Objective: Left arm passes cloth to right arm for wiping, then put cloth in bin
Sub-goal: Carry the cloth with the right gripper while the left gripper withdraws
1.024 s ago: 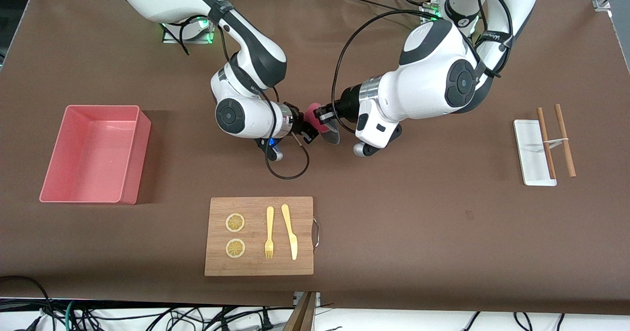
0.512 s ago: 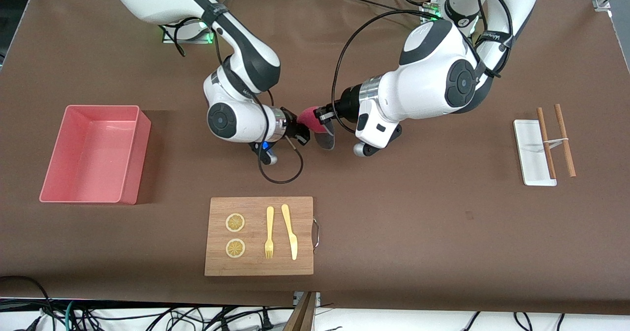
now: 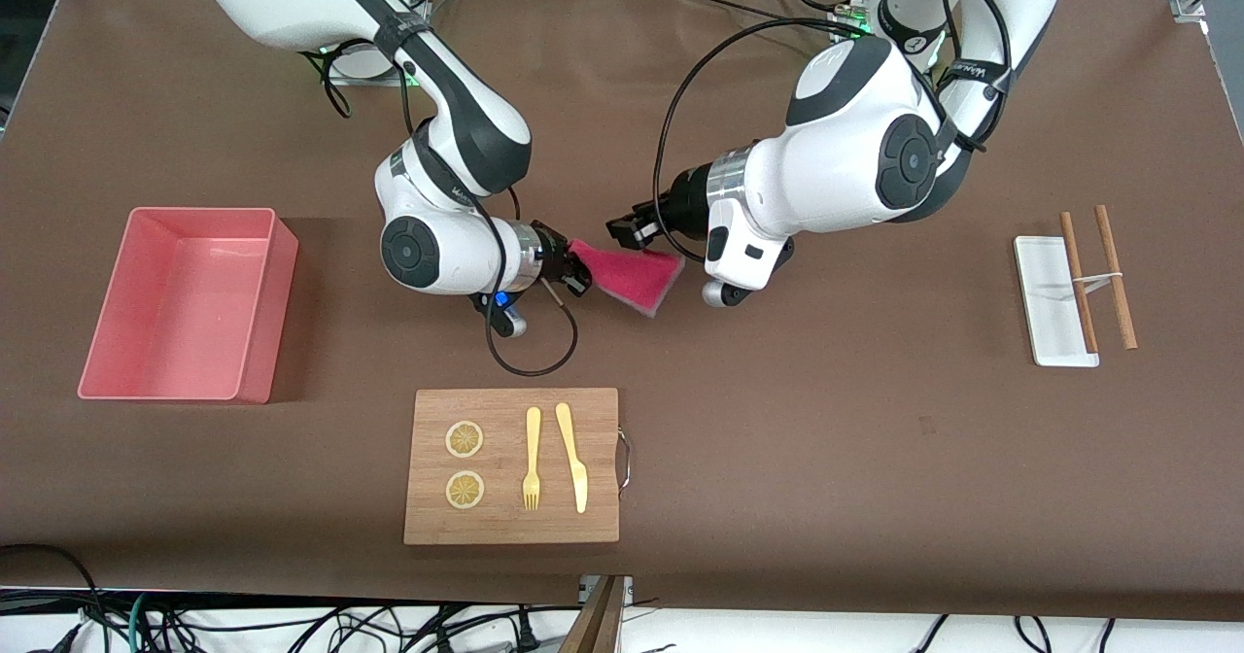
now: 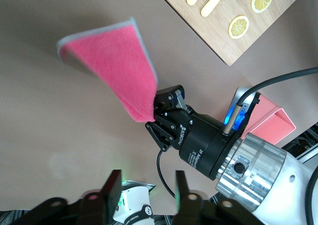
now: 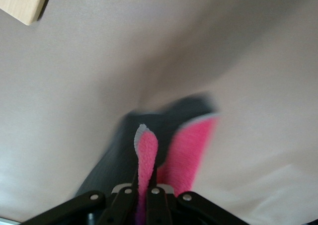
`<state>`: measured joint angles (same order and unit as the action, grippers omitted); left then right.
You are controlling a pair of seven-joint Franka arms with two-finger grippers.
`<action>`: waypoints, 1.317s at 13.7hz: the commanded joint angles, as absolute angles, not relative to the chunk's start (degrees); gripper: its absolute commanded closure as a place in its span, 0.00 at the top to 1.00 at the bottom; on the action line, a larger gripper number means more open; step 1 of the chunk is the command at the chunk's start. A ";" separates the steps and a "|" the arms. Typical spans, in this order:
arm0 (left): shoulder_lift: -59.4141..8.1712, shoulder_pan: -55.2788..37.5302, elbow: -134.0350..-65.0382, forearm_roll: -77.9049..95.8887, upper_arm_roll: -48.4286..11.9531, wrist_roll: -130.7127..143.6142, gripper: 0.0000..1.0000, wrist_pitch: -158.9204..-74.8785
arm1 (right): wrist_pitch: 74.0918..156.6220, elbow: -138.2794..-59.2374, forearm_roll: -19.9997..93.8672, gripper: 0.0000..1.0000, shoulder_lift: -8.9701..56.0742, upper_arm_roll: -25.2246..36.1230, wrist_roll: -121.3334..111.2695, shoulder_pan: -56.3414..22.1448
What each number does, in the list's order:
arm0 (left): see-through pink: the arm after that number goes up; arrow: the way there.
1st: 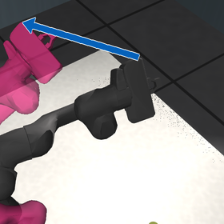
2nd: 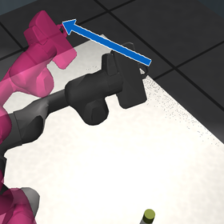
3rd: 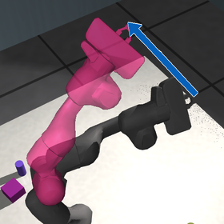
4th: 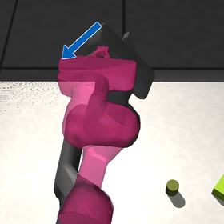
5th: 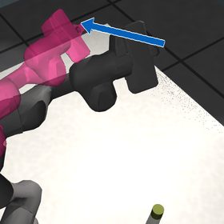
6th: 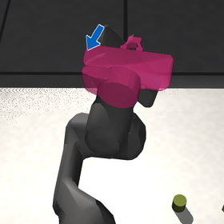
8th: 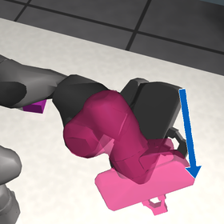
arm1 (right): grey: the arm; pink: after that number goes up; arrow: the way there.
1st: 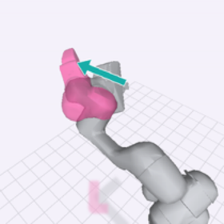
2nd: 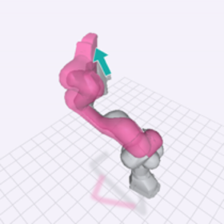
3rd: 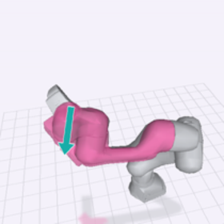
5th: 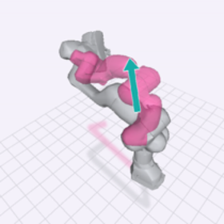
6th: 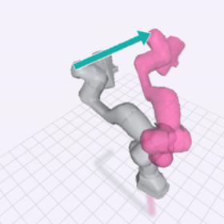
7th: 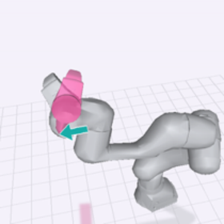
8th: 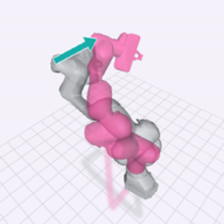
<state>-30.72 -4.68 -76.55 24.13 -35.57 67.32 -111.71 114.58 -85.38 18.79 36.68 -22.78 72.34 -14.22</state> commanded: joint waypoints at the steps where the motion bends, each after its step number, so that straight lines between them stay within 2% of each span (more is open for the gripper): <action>1: -29.71 -4.75 -76.20 24.61 -35.42 68.99 1.00 -109.09 | 109.27 -85.52 17.67 0.00 35.86 -22.76 69.01 -13.80; 5: -28.39 -3.69 -75.94 18.57 -34.89 69.00 1.00 -99.52 | 105.03 -88.05 11.79 0.00 36.47 -22.15 64.71 -13.80; 7: -28.21 -3.08 -75.85 11.90 -35.59 67.86 1.00 -95.99 | 105.03 -90.52 9.94 0.00 36.65 -19.88 60.40 -13.80; 14: -24.79 -2.12 -75.85 -6.58 -34.81 50.13 1.00 -86.76 | 104.24 -92.81 8.53 0.00 36.56 -1.34 27.46 -12.75; 18: -23.91 7.44 -75.94 -6.68 -35.07 36.61 1.00 -85.00 | 103.18 -92.55 5.29 0.00 36.56 5.53 13.22 -12.48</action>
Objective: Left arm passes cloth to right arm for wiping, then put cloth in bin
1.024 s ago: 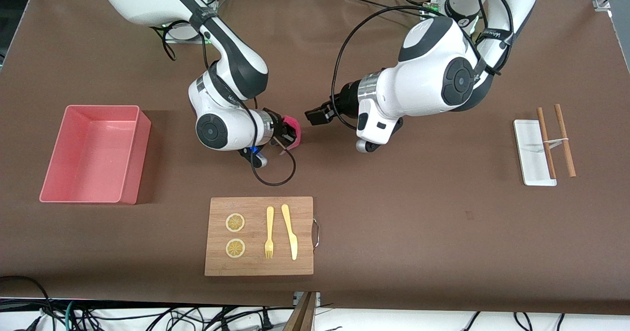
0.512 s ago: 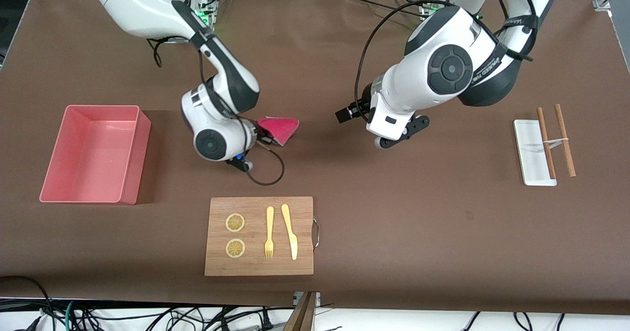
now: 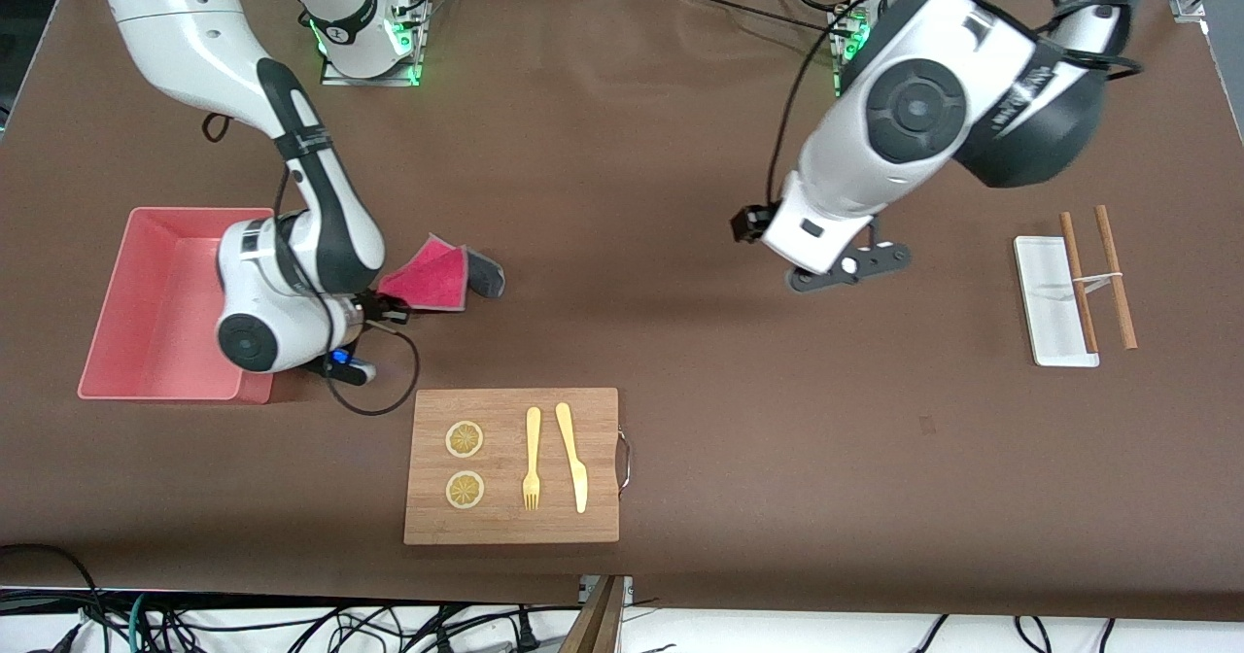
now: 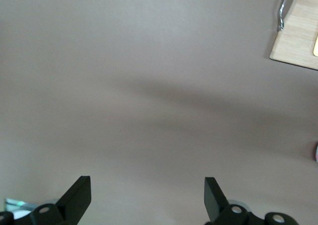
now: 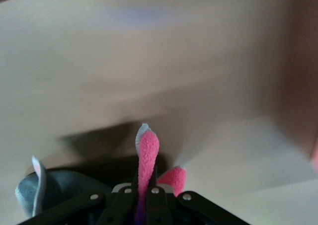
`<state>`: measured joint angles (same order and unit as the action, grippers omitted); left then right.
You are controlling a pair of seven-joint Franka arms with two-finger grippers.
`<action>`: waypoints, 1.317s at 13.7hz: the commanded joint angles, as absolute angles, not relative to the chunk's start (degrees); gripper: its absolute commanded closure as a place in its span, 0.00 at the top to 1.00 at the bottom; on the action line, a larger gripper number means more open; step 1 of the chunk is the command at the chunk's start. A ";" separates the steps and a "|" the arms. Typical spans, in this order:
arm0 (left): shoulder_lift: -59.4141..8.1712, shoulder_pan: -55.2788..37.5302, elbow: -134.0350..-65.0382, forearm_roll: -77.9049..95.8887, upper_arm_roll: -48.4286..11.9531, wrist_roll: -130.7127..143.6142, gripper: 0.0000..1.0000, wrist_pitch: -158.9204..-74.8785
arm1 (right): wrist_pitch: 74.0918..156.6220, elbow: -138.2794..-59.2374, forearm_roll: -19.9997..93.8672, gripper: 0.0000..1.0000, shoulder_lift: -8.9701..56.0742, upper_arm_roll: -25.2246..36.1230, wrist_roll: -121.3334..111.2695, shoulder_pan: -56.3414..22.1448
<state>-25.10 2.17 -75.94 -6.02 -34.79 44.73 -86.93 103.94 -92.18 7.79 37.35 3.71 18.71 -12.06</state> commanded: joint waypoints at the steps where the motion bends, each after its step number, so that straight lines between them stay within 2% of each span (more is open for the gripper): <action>1: -23.82 10.52 -75.94 -6.68 -35.42 32.82 1.00 -84.29 | 103.44 -92.37 3.19 0.00 36.65 6.32 10.75 -12.05; 4: -21.01 15.98 -76.46 -7.03 -34.90 22.27 1.00 -77.81 | 103.89 -92.02 1.23 0.00 36.65 6.24 9.84 -11.69; 7: -20.74 17.66 -76.73 -7.81 -34.81 19.61 1.00 -75.33 | 106.59 -91.93 1.85 0.00 37.53 3.88 14.64 -11.95; 9: -20.57 17.84 -76.38 -12.20 -35.50 18.20 1.00 -75.59 | 109.15 -91.93 1.84 0.00 38.32 0.89 20.80 -12.04; 18: -17.14 21.44 -75.76 -8.36 -35.51 11.27 1.00 -75.67 | 123.38 -91.23 1.93 0.00 41.31 -13.43 55.77 -14.06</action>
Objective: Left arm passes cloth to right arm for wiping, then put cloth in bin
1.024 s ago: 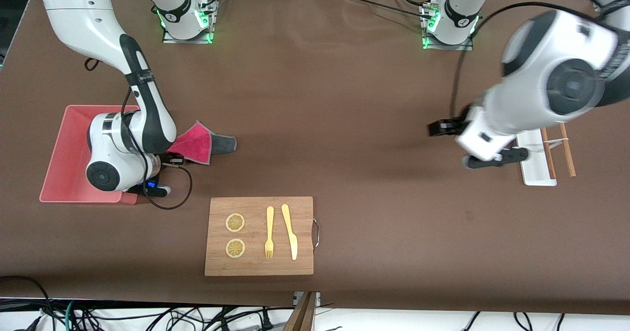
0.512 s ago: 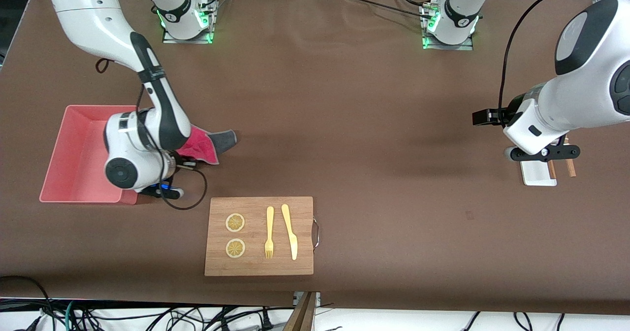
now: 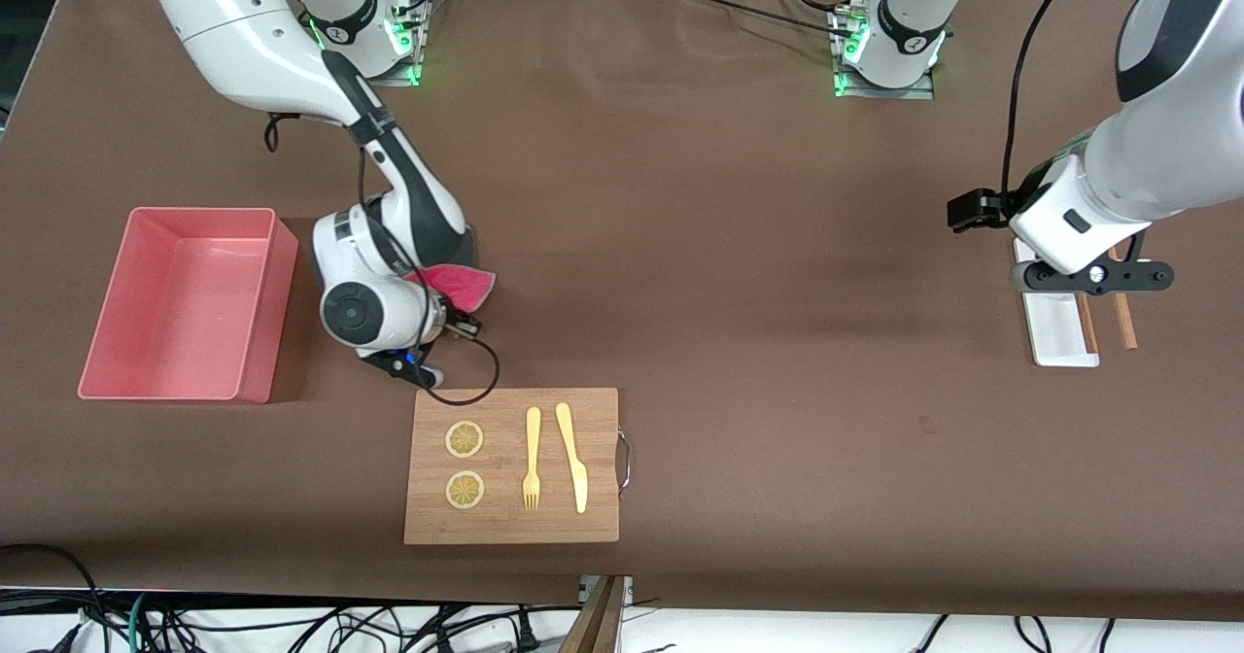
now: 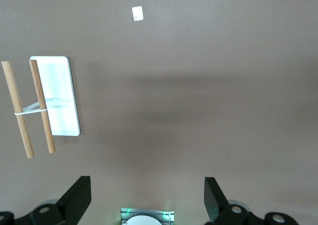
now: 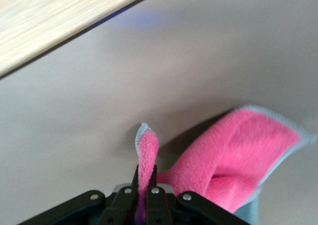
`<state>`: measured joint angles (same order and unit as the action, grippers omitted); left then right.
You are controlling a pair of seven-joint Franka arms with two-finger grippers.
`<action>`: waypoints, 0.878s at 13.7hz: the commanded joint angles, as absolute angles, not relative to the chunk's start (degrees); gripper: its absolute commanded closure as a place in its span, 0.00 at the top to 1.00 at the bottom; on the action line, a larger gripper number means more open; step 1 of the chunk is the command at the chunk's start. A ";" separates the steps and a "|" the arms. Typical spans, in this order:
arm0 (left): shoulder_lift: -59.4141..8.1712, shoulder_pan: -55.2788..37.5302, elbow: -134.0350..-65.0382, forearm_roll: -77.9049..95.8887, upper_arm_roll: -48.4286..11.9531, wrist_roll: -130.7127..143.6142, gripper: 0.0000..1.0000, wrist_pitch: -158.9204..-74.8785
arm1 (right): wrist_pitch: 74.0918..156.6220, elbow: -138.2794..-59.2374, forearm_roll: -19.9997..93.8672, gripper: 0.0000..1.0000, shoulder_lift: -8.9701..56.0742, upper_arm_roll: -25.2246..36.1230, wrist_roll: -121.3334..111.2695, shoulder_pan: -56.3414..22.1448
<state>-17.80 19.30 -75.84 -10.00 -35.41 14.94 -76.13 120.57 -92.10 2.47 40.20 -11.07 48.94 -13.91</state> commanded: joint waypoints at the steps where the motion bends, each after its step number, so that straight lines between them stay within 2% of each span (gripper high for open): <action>1: -16.01 20.84 -76.20 -7.31 -33.42 8.47 1.00 -76.72 | 125.57 -90.97 1.93 0.00 41.83 -14.93 59.38 -14.24; 2: -13.91 18.13 -77.33 -6.34 -29.40 6.78 1.00 -78.82 | 126.81 -90.71 1.93 0.00 42.18 -16.16 62.29 -14.59; 5: -8.63 2.42 -84.61 1.28 -7.63 1.34 1.00 -83.30 | 129.45 -90.09 2.02 0.00 42.97 -19.94 70.82 -15.03; 6: -6.26 0.46 -88.47 2.62 -4.69 -0.07 1.00 -87.24 | 131.46 -90.09 2.28 0.00 43.07 -21.34 73.71 -15.12; 8: -1.08 -1.48 -96.29 1.94 -3.61 0.35 1.00 -94.89 | 133.41 -90.09 2.46 0.00 43.33 -23.11 77.25 -15.29; 10: -0.61 -2.72 -97.12 0.71 -3.42 0.70 1.00 -94.05 | 131.94 -90.26 1.76 0.00 43.16 -23.38 75.77 -15.21; 12: -1.58 -2.72 -95.72 -0.35 -3.52 0.70 1.00 -91.85 | 126.24 -90.53 1.49 0.00 43.15 -22.51 68.07 -14.59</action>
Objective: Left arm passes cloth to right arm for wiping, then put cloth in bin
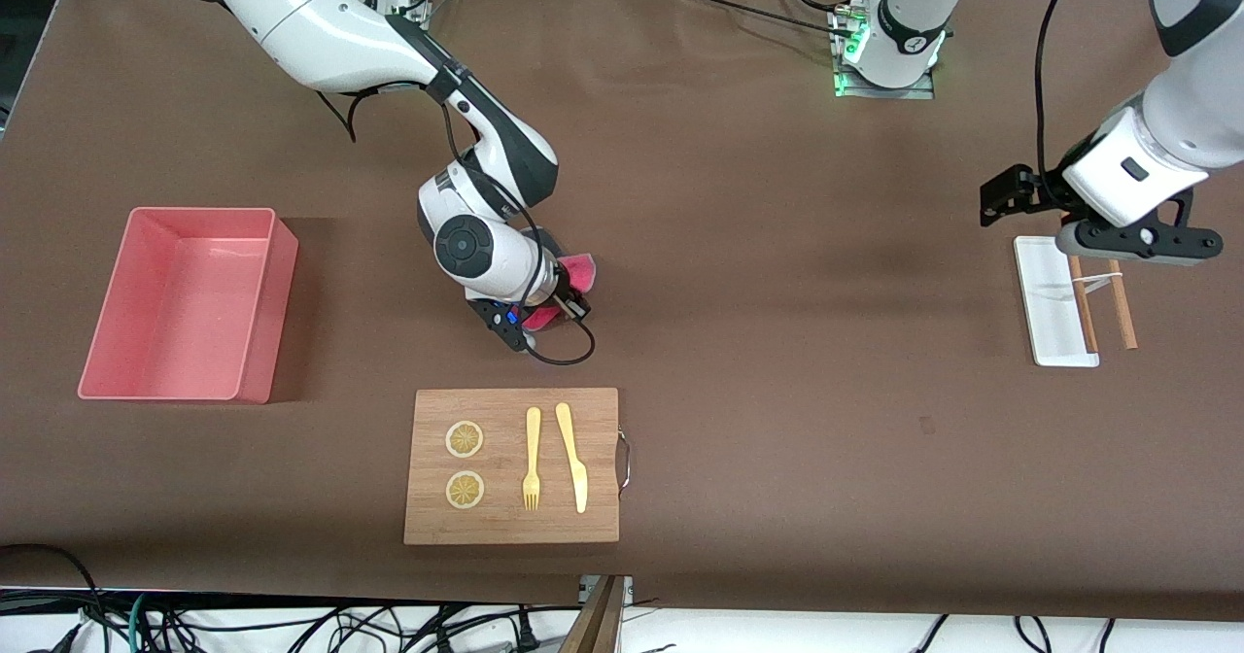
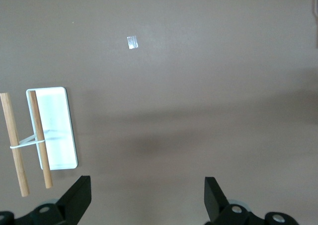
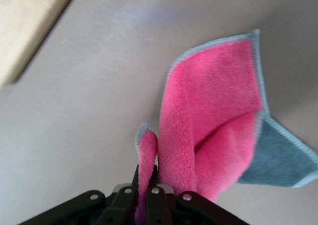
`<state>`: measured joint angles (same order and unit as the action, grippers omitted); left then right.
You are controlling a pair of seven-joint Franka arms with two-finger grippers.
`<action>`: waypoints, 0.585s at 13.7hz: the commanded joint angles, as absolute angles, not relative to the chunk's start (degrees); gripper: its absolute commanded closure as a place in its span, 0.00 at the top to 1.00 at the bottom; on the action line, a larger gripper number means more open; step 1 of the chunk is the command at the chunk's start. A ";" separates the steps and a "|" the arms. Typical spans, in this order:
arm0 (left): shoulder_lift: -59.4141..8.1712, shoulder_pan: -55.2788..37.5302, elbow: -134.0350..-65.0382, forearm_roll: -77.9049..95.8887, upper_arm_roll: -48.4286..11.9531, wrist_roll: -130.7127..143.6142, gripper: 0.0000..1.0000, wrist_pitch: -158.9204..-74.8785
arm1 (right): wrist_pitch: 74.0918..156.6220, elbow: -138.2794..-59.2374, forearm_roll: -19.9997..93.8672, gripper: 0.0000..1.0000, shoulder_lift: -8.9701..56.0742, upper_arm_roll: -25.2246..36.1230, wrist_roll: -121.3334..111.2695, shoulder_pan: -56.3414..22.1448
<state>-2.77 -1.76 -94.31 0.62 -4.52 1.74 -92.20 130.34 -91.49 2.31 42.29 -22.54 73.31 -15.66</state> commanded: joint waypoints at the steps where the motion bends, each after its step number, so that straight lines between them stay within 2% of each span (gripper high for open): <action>1: -1.58 -2.99 -95.63 -0.35 -3.52 0.79 1.00 -91.41 | 123.60 -90.79 1.49 0.00 43.15 -20.85 64.37 -14.50; 8: -2.20 -2.99 -95.19 -0.26 -3.52 0.00 1.00 -91.23 | 110.84 -90.88 1.41 0.00 40.34 -11.35 44.06 -13.10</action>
